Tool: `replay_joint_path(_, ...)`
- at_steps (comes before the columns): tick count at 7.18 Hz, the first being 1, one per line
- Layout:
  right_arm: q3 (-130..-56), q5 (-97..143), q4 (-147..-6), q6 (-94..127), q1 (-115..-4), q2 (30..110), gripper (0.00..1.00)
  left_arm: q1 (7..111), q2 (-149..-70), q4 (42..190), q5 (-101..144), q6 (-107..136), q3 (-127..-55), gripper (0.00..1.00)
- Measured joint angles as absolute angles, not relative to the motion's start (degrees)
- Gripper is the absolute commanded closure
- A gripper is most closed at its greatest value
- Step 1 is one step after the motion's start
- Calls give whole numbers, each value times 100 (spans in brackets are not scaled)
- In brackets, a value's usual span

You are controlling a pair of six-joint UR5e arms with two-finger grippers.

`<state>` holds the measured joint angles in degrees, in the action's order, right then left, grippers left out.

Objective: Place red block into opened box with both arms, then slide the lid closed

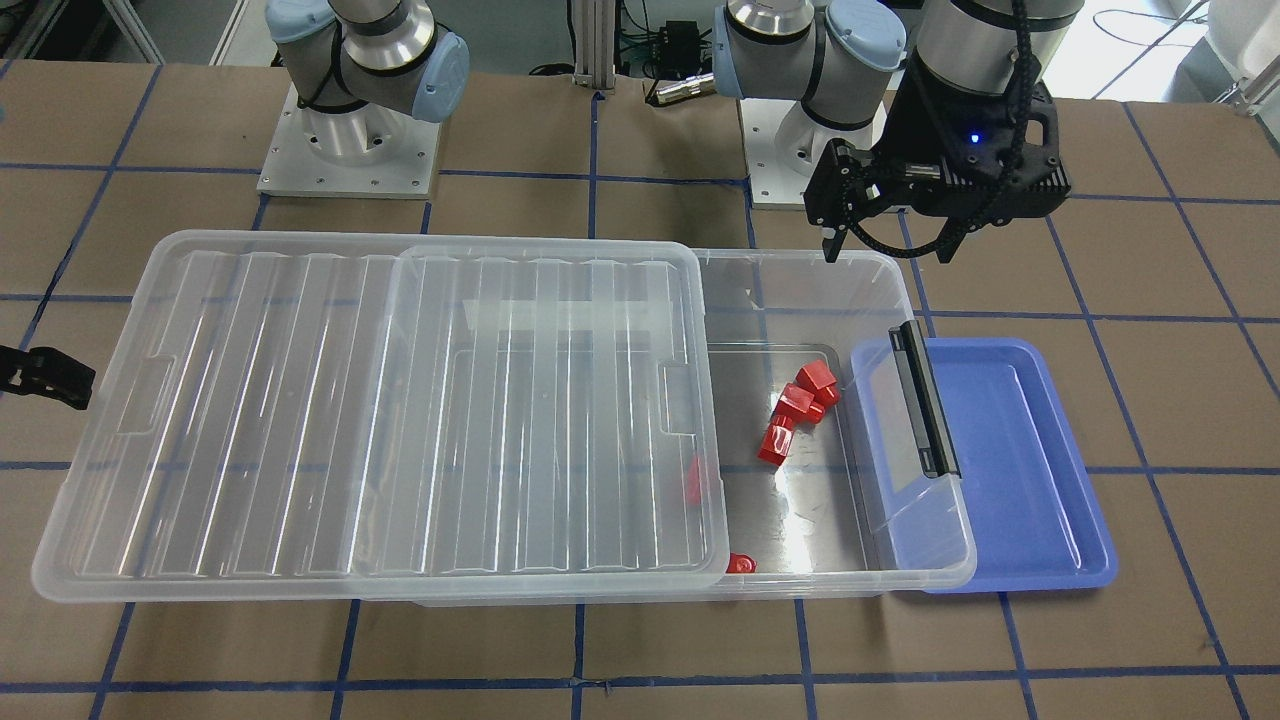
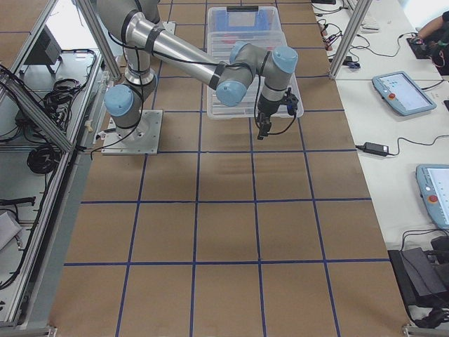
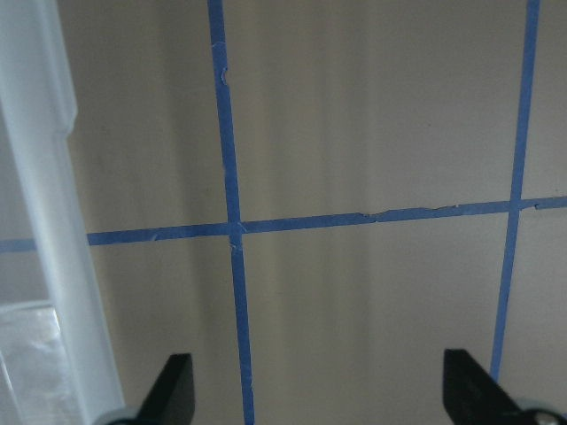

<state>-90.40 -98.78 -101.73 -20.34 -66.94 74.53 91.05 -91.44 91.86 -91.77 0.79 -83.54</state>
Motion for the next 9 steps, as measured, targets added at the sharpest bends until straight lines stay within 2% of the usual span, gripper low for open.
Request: replay_joint_path(9,-9105,-9804,-10053,-1462,-7299,7521,0,9105,-9101,9184,-9183,73,-8324,0)
